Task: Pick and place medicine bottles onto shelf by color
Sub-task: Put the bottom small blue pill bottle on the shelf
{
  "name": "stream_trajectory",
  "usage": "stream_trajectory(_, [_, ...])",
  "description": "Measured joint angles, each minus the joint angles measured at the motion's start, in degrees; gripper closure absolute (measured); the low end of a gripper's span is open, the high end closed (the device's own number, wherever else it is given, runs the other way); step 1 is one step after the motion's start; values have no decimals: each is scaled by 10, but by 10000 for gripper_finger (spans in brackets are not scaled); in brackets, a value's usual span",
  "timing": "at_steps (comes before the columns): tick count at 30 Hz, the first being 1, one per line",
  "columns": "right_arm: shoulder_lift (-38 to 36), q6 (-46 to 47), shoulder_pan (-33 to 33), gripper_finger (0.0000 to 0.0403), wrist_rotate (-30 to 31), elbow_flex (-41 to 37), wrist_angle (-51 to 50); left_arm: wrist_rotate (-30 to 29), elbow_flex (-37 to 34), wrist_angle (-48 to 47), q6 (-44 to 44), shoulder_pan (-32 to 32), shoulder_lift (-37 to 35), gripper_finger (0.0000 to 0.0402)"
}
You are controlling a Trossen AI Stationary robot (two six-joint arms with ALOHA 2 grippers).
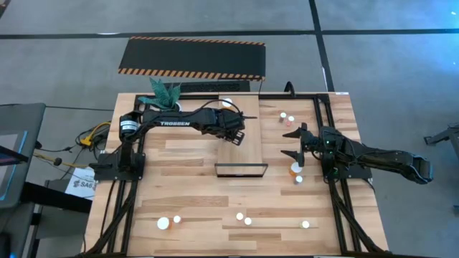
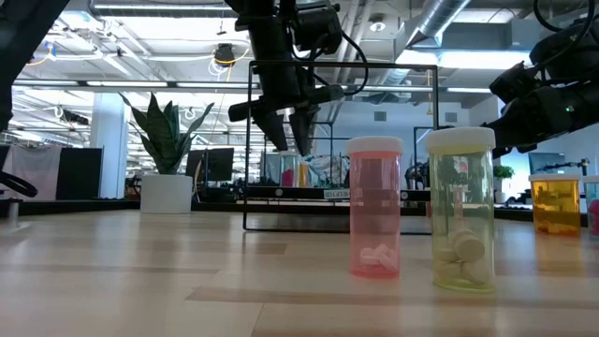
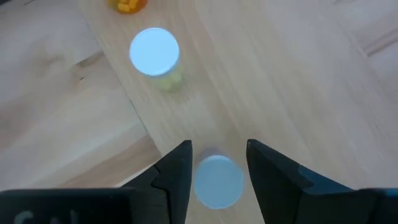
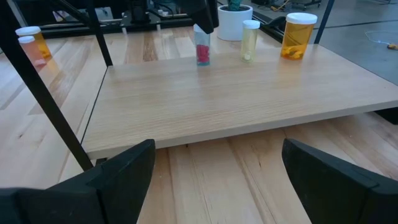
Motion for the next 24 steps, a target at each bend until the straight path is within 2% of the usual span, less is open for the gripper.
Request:
stream_trajectory(18, [0,0,0,29,0,0,0,-41,0,26,34,1,0,262])
stream_trajectory(24, [0,0,0,29,0,0,0,-35,7,-16,41,3,-21,262])
